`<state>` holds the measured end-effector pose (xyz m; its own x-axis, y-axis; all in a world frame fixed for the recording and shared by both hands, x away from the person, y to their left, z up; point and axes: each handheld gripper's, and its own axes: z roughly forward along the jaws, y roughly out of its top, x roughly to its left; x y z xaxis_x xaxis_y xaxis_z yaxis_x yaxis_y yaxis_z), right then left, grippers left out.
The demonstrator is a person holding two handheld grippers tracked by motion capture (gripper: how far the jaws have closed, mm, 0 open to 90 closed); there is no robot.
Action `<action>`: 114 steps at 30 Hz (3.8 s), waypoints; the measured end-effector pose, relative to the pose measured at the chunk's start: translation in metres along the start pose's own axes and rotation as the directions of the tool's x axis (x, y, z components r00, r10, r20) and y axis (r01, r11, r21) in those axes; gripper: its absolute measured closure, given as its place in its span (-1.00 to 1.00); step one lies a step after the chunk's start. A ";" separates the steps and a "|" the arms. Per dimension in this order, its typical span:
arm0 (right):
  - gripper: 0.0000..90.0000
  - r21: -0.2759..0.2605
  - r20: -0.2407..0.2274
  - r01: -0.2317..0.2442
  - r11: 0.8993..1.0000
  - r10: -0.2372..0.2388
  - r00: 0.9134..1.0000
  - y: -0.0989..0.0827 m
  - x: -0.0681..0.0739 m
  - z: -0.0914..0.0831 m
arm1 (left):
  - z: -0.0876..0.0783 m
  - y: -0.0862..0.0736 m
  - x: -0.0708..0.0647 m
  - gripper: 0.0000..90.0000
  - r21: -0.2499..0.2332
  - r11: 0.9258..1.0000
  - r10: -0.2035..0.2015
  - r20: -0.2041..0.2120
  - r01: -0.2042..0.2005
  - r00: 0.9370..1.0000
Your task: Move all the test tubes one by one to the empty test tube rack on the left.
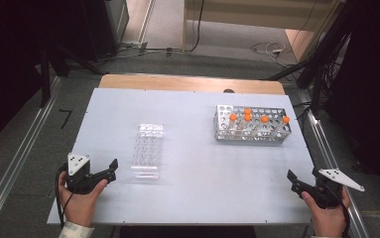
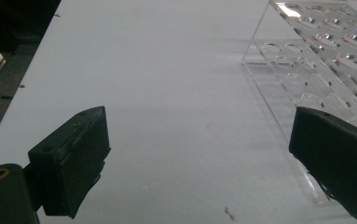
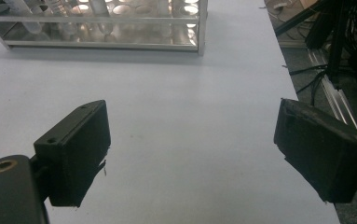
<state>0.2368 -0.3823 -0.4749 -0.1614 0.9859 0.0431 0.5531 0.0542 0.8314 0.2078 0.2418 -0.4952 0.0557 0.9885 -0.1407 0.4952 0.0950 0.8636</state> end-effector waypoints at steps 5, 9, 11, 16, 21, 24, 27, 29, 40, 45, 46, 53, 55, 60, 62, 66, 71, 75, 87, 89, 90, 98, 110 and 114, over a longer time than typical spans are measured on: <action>-0.78 0.006 0.004 0.001 1.000 -0.001 1.000 0.000 0.002 0.001 | 0.000 -0.001 0.004 -0.88 0.000 1.000 -0.019 0.007 0.019 1.000; -0.78 -0.001 -0.001 0.005 1.000 -0.005 1.000 0.000 0.003 0.002 | 0.001 -0.001 0.004 -0.88 0.007 1.000 -0.017 0.009 0.017 1.000; -0.77 -0.002 -0.003 0.006 1.000 -0.006 1.000 0.000 0.003 0.002 | 0.001 -0.001 0.004 -0.88 0.006 1.000 -0.018 0.010 0.018 1.000; -0.77 0.013 -0.007 0.009 1.000 -0.009 1.000 -0.001 0.006 0.004 | 0.000 -0.001 0.004 -0.88 -0.012 1.000 -0.024 0.016 0.024 1.000; -0.76 0.004 -0.007 0.002 1.000 -0.002 1.000 0.000 0.007 0.004 | 0.001 -0.001 0.003 -0.88 -0.013 1.000 -0.021 0.019 0.021 1.000; -0.74 0.005 -0.013 -0.002 1.000 0.002 1.000 0.001 0.008 0.008 | 0.002 -0.001 0.003 -0.88 -0.012 1.000 -0.022 0.022 0.022 1.000; -0.73 -0.002 -0.020 0.003 1.000 -0.003 1.000 0.003 0.009 0.010 | 0.003 -0.001 0.003 -0.88 -0.006 1.000 -0.022 0.023 0.022 1.000; -0.73 -0.004 -0.020 0.001 1.000 -0.001 1.000 0.005 0.010 0.012 | 0.003 -0.001 0.003 -0.88 -0.007 1.000 -0.024 0.022 0.024 0.999; -0.64 -0.020 -0.019 -0.004 1.000 0.004 1.000 0.012 0.009 0.019 | 0.003 -0.001 0.005 -0.88 -0.004 1.000 -0.029 0.021 0.029 0.999; -0.61 -0.032 -0.026 -0.012 0.999 0.011 1.000 0.019 0.009 0.026 | 0.004 -0.001 0.005 -0.88 -0.006 1.000 -0.027 0.022 0.027 0.999; -0.61 -0.034 -0.026 -0.009 0.999 0.008 1.000 0.021 0.009 0.027 | 0.004 -0.001 0.004 -0.88 -0.007 1.000 -0.027 0.023 0.028 0.999; -0.52 -0.059 -0.036 0.010 0.998 -0.012 0.999 0.037 0.013 0.038 | 0.003 -0.001 0.006 -0.88 -0.009 0.999 -0.034 0.017 0.034 0.999; -0.47 -0.073 -0.030 0.018 0.997 -0.021 0.999 0.046 0.014 0.046 | 0.003 -0.001 0.006 -0.88 -0.008 0.999 -0.033 0.018 0.033 0.999; -0.33 -0.101 -0.017 0.033 0.994 -0.035 0.999 0.061 0.017 0.060 | 0.003 -0.001 0.007 -0.88 -0.011 0.999 -0.041 0.011 0.041 0.999; -0.29 -0.110 -0.013 0.039 0.993 -0.041 0.999 0.066 0.019 0.066 | 0.002 -0.001 0.007 -0.88 -0.012 0.999 -0.043 0.013 0.043 0.999; -0.23 -0.122 -0.013 0.041 0.992 -0.043 0.999 0.073 0.023 0.077 | 0.002 -0.002 0.009 -0.87 -0.013 0.999 -0.048 0.010 0.048 0.999; -0.12 -0.124 0.001 0.048 0.991 -0.048 0.999 0.079 0.026 0.088 | 0.002 -0.002 0.009 -0.87 -0.013 0.999 -0.045 0.014 0.045 0.999; 0.03 -0.129 0.024 0.049 0.990 -0.046 0.999 0.083 0.025 0.094 | 0.002 -0.002 0.008 -0.87 -0.011 0.999 -0.041 0.016 0.041 0.999; 0.34 -0.118 0.027 0.042 0.992 -0.040 0.999 0.093 0.023 0.108 | 0.002 -0.002 0.008 -0.87 -0.011 0.999 -0.040 0.015 0.040 0.999; 0.36 -0.117 0.026 0.041 0.992 -0.038 0.999 0.093 0.023 0.109 | 0.003 -0.002 0.008 -0.87 -0.010 0.999 -0.040 0.015 0.041 0.999; 0.42 -0.113 0.028 0.039 0.993 -0.036 0.999 0.094 0.023 0.110 | 0.003 -0.002 0.008 -0.87 -0.010 0.999 -0.040 0.016 0.041 0.999; 0.59 -0.112 0.019 0.046 0.993 -0.044 0.999 0.093 0.025 0.114 | 0.003 -0.002 0.008 -0.86 -0.008 0.999 -0.039 0.016 0.039 0.999; 0.60 -0.162 0.006 0.049 0.986 -0.048 0.999 0.114 0.025 0.092 | 0.003 -0.002 0.008 -0.86 -0.011 0.999 -0.039 0.016 0.039 0.999; 0.60 -0.185 0.003 0.060 0.981 -0.060 0.998 0.123 0.027 0.078 | 0.002 -0.002 0.008 -0.86 -0.011 0.999 -0.040 0.017 0.040 0.999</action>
<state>0.3638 -0.3371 -0.4148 -0.1920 0.9814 -0.0084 0.3818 0.0826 0.9205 0.2091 0.2491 -0.4987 0.0501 0.9818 -0.1833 0.4875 0.1362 0.8625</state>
